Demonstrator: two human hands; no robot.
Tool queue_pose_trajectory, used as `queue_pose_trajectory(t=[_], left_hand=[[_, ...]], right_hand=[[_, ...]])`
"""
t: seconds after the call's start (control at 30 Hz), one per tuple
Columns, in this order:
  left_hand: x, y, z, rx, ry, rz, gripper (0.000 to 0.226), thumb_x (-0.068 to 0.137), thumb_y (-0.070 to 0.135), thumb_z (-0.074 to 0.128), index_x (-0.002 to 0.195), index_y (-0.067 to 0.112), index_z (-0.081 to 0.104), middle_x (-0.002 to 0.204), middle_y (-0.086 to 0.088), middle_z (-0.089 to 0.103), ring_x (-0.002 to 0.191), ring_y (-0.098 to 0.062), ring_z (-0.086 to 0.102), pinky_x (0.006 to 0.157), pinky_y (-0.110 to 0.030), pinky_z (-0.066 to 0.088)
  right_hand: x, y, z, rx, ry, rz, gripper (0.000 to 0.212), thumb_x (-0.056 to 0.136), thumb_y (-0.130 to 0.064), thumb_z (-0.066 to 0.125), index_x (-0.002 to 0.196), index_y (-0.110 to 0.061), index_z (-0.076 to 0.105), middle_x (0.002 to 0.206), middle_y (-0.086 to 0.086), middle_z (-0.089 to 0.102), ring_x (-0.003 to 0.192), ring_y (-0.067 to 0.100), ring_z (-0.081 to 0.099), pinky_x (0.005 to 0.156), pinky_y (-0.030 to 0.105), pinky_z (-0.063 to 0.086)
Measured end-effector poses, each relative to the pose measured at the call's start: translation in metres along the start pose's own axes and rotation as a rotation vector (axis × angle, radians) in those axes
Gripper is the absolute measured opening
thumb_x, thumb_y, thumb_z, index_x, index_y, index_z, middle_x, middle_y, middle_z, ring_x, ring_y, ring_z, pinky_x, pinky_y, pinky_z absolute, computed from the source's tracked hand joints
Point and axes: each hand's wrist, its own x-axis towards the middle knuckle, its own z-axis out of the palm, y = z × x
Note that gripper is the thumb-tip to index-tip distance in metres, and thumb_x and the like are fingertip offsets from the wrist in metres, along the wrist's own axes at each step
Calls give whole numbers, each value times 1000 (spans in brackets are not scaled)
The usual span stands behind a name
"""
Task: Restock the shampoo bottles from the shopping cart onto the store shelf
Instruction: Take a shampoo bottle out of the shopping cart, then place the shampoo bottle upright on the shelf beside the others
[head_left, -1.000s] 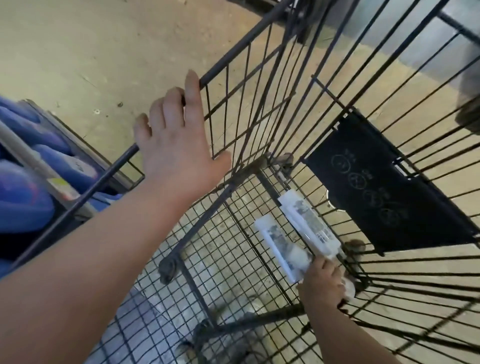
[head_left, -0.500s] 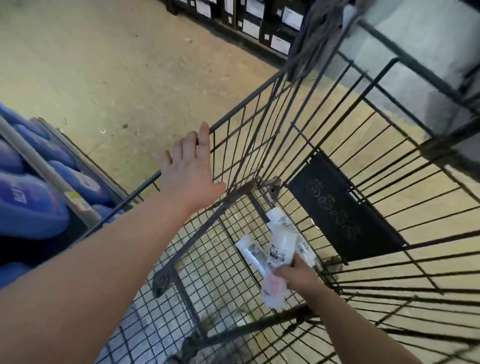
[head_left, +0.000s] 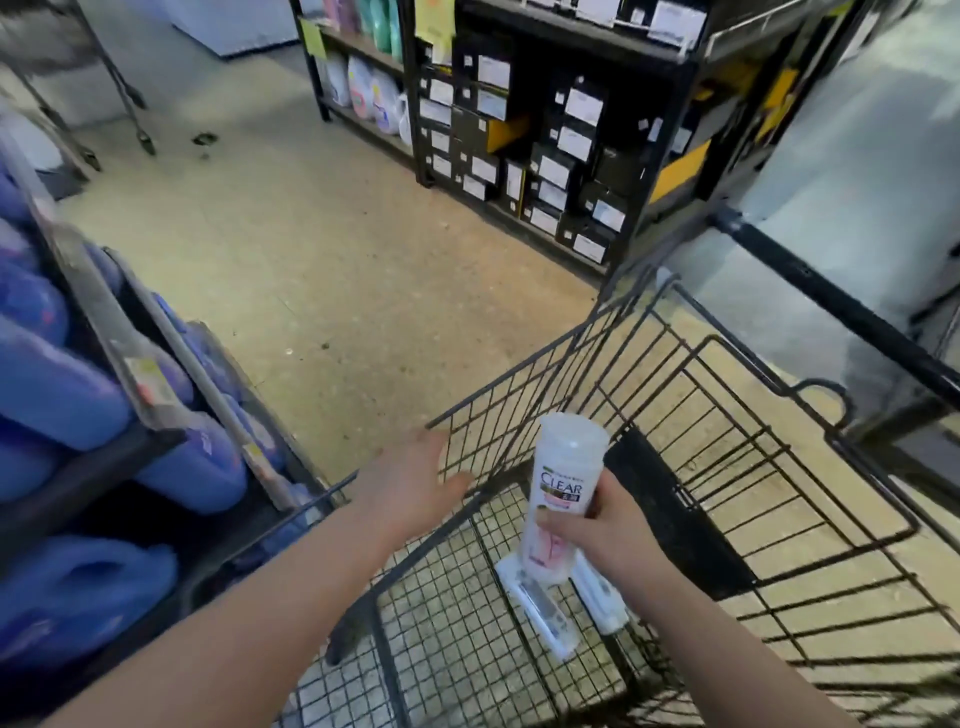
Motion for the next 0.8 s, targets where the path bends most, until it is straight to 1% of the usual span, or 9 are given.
queue_pose_trajectory(t=[0.07,0.13,0.2,0.3,0.4,0.47,0.57,0.7,0.8], left_hand=[[-28,-10,-10,4,38,-5,62,90,52,47,143,21,34,143,-1,43,123,-21,48,101,-35,41],[-53,-21,-20,8,79,-35,62,89,55,47,140,22,38,140,2,45,120,-19,50,98,-31,42],[-75,-34,-31,2,120,-84,61,88,57,47,138,22,40,139,3,45,120,-18,50,99,-32,41],[-101,-51,-43,-8,182,-154,63,87,59,47,138,22,40,139,4,44,122,-17,47,101,-32,39],[-126,-68,-55,-36,235,-233,64,86,60,48,139,24,39,139,5,44,124,-16,46,99,-31,40],[-146,-82,-63,-52,278,-277,63,87,57,50,140,24,38,140,5,43,125,-16,45,100,-31,40],[-182,-107,-76,-53,353,-327,60,86,54,51,138,25,40,139,4,44,124,-17,46,100,-34,40],[-252,-146,-89,-106,455,-434,61,85,55,53,137,26,40,138,7,43,121,-18,48,100,-33,40],[-322,-187,-92,-143,549,-515,62,83,55,55,136,25,42,136,6,45,122,-17,48,100,-31,40]], right_hand=[[-13,-26,3,44,-1,-55,40,73,-10,76,105,-23,56,97,-5,69,88,11,65,68,25,51],[-25,-51,9,71,-24,-120,36,73,-7,75,101,-23,58,95,-3,69,87,13,66,67,24,50],[-34,-73,19,73,-44,-172,34,74,-5,74,98,-22,58,93,0,70,85,16,67,64,24,51],[-43,-101,39,72,-104,-249,34,74,-4,74,97,-23,58,90,-4,70,79,9,67,56,14,50],[-55,-122,64,28,-186,-315,35,73,-5,75,96,-25,58,90,-8,71,80,4,68,60,14,50],[-66,-135,83,-15,-221,-353,35,73,-4,75,94,-27,58,89,-10,70,78,2,67,60,14,48],[-88,-152,115,-59,-276,-430,33,73,-1,74,91,-23,58,88,-5,70,78,8,66,62,18,50],[-133,-171,173,-104,-369,-519,32,73,1,74,85,-23,56,82,-6,69,71,5,64,58,16,51],[-181,-179,232,-155,-446,-601,32,72,0,74,83,-22,55,82,-6,68,70,6,63,61,19,49]])
